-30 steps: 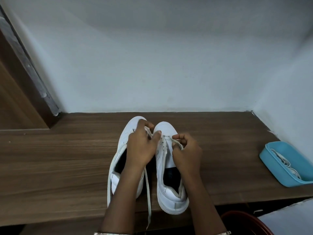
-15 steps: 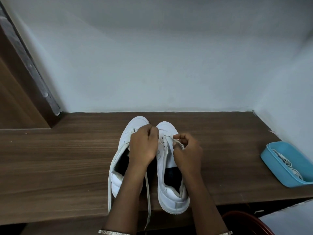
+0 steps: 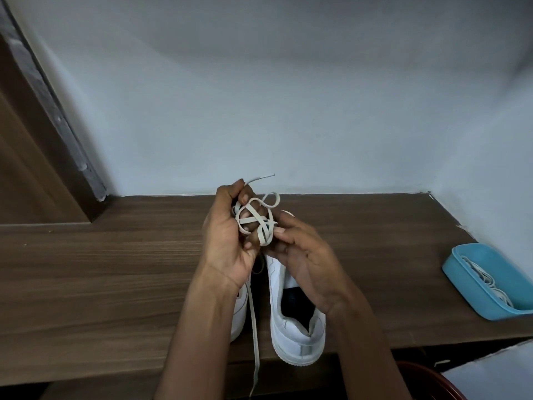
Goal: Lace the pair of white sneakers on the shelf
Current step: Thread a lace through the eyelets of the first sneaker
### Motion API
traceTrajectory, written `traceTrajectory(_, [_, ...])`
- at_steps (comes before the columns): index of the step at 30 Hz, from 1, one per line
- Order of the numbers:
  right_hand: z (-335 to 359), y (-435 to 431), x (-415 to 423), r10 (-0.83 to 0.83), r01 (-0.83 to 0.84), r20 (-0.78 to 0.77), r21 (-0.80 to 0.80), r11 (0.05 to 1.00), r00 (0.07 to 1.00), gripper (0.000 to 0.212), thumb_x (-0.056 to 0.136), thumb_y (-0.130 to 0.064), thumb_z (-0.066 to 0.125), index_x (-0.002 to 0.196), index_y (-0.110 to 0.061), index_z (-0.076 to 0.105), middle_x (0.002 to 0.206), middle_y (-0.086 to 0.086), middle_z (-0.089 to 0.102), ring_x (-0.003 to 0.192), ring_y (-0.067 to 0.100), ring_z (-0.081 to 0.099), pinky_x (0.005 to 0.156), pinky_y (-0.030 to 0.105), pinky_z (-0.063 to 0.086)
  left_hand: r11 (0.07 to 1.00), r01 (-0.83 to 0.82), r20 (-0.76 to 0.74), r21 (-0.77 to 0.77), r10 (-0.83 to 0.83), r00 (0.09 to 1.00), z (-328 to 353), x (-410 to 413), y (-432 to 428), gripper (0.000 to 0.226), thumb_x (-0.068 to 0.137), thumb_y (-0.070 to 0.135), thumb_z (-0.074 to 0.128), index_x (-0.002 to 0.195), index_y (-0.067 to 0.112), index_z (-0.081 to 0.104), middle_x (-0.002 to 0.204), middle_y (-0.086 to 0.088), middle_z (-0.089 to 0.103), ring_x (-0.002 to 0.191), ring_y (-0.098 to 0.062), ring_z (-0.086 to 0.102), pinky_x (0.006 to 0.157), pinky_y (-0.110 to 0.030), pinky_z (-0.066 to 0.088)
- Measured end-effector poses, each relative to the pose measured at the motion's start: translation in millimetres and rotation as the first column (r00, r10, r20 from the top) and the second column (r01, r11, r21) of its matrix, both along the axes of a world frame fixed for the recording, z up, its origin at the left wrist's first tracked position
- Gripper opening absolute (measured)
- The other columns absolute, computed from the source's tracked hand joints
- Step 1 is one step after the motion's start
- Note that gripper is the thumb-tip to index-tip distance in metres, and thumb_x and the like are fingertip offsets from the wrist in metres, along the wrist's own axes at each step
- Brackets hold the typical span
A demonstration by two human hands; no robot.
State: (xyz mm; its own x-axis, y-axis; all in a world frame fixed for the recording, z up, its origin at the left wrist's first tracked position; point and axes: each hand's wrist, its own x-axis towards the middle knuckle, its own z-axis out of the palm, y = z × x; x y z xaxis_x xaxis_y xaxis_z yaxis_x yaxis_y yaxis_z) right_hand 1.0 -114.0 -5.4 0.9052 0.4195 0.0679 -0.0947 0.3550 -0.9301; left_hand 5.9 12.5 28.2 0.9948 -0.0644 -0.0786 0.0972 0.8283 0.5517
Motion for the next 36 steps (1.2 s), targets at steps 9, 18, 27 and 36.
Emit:
traceTrajectory(9, [8.8, -43.5, -1.9, -0.042, 0.082, 0.093, -0.488, 0.869, 0.995, 0.023, 0.093, -0.029, 0.067, 0.089, -0.008, 0.076, 0.051, -0.012, 0.044, 0.048, 0.008, 0.026, 0.045, 0.022, 0.026, 0.855, -0.376, -0.026, 0.358, 0.412, 0.911, -8.6, 2.2, 22.8, 0.040, 0.096, 0.029, 0.057, 0.059, 0.023, 0.045, 0.074, -0.013, 0.058, 0.037, -0.009, 0.045, 0.033, -0.016, 0.020])
traceTrajectory(18, [3.0, -66.8, 16.0, -0.546, 0.551, -0.073, 0.116, 0.826, 0.834, 0.032, 0.096, -0.035, 0.054, 0.073, -0.013, 0.061, 0.082, 0.001, 0.062, 0.081, 0.012, 0.065, 0.073, 0.030, 0.053, 0.716, -0.293, 0.025, 0.633, 0.360, 0.933, -26.7, 4.8, 16.2, 0.045, 0.101, 0.035, 0.054, 0.061, 0.021, 0.041, 0.046, 0.005, 0.042, 0.034, -0.009, 0.028, 0.039, -0.016, 0.022])
traceTrajectory(27, [3.5, -0.9, 10.0, -0.346, 0.398, -0.249, 0.203, 0.895, 0.904, 0.048, 0.099, -0.045, 0.051, 0.106, 0.000, 0.067, 0.118, 0.026, 0.068, 0.106, 0.036, 0.068, 0.087, 0.047, 0.056, 0.858, -0.083, 0.019, 0.507, 0.086, 0.996, -15.7, 1.6, -24.8, 0.036, 0.102, 0.024, 0.050, 0.067, 0.015, 0.054, 0.058, -0.003, 0.056, 0.047, -0.014, 0.044, 0.043, -0.024, 0.028])
traceTrajectory(36, [-1.2, 6.9, 4.3, -0.517, 0.492, -0.139, -0.180, 0.852, 0.844, 0.033, 0.098, -0.053, 0.053, 0.097, -0.023, 0.068, 0.085, -0.005, 0.074, 0.079, 0.012, 0.072, 0.069, 0.033, 0.053, 0.798, 0.124, -0.002, 0.590, -0.153, 0.988, -19.4, -1.9, -27.3, 0.026, 0.103, 0.018, 0.050, 0.108, -0.004, 0.062, 0.089, -0.013, 0.067, 0.076, -0.022, 0.065, 0.059, -0.029, 0.051])
